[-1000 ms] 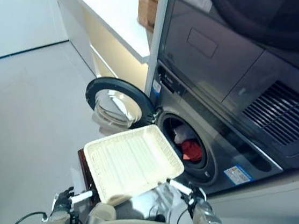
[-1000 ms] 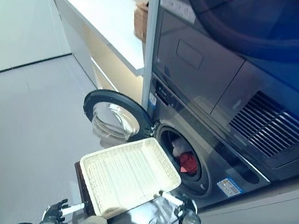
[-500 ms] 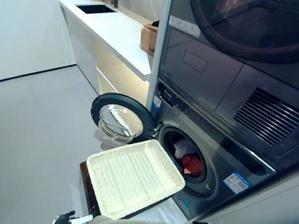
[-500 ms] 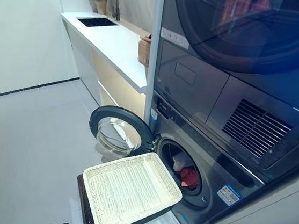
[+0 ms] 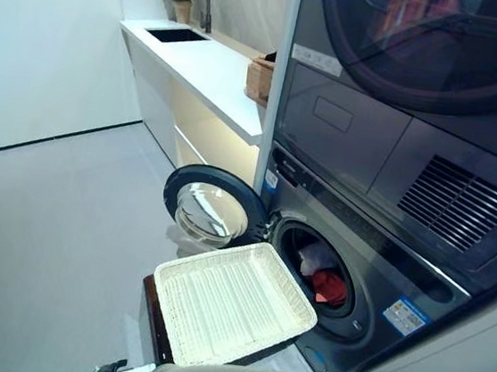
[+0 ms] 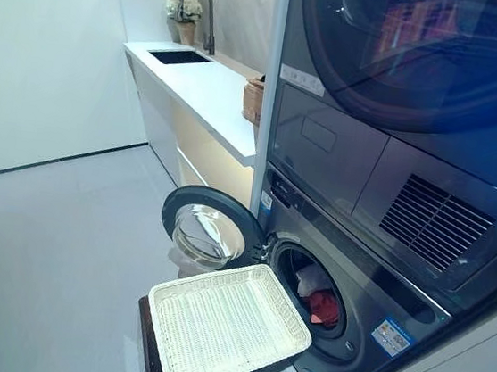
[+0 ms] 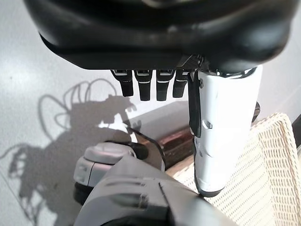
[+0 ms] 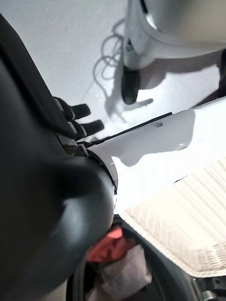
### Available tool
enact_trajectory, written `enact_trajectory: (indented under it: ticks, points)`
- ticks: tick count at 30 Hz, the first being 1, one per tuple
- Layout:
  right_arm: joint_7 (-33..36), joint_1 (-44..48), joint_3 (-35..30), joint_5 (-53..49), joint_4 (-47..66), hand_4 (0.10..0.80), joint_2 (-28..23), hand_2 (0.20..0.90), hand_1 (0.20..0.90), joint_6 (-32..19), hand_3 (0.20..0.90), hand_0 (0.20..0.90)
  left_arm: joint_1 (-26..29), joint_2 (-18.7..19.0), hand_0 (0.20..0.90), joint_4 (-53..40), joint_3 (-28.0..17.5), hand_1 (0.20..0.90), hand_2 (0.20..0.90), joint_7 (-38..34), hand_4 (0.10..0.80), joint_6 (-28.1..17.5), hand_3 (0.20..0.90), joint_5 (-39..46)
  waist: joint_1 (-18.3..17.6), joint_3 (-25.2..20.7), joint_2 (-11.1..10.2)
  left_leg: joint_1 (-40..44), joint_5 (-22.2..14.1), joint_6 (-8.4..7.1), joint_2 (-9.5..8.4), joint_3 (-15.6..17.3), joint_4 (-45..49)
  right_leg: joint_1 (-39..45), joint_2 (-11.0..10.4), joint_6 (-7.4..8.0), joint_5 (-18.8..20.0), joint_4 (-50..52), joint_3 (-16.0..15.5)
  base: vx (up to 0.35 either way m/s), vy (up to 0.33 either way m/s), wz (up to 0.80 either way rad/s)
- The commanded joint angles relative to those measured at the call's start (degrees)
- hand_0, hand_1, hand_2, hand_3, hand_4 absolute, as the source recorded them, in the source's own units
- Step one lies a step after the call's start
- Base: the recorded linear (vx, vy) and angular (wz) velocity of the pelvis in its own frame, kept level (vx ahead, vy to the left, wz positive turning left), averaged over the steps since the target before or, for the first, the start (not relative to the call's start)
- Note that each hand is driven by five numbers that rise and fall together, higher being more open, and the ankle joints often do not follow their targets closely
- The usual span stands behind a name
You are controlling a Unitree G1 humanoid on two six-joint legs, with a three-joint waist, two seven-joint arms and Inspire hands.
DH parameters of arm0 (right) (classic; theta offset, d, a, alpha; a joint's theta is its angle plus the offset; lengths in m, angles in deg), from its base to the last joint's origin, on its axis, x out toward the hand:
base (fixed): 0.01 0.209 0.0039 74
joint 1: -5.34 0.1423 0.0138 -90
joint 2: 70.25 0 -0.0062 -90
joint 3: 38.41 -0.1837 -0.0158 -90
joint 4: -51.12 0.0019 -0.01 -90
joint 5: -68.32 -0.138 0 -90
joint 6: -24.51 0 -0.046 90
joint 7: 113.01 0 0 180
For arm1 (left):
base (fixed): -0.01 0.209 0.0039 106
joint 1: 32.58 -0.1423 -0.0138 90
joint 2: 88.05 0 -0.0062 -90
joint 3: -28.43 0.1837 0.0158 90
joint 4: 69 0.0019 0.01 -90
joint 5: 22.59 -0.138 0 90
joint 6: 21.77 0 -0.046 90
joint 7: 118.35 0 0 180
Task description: Pick up the clothes and place them into the washing machine
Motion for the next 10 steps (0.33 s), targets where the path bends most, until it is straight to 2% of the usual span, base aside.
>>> enact_trajectory:
  ticks: [1,10]
  points:
    - [1.3,5.0,-0.4,0.0,-1.4,0.800,-3.6,0.900,0.900,-0.7,0.900,0.900,3.3,-1.8,0.900,2.9,1.2,0.900,0.900,0.4,0.800,-0.9,0.900,-0.6,1.1,0.8,3.5,3.1,1.5,-2.86,4.50,-3.0,-0.2,4.0,-0.4,-2.51,1.1,0.1,0.5,-0.009,0.006,-0.05]
    - [1.3,4.9,-0.6,-0.2,-0.9,0.800,-3.8,0.900,0.900,-0.7,0.900,0.900,3.6,-1.6,0.900,2.5,1.6,0.900,0.900,0.4,0.800,-1.0,0.900,-0.7,0.9,0.8,3.4,3.2,1.4,-3.03,4.60,-3.2,-0.2,3.9,-0.4,-2.55,1.1,0.1,0.4,-0.003,0.001,-0.02]
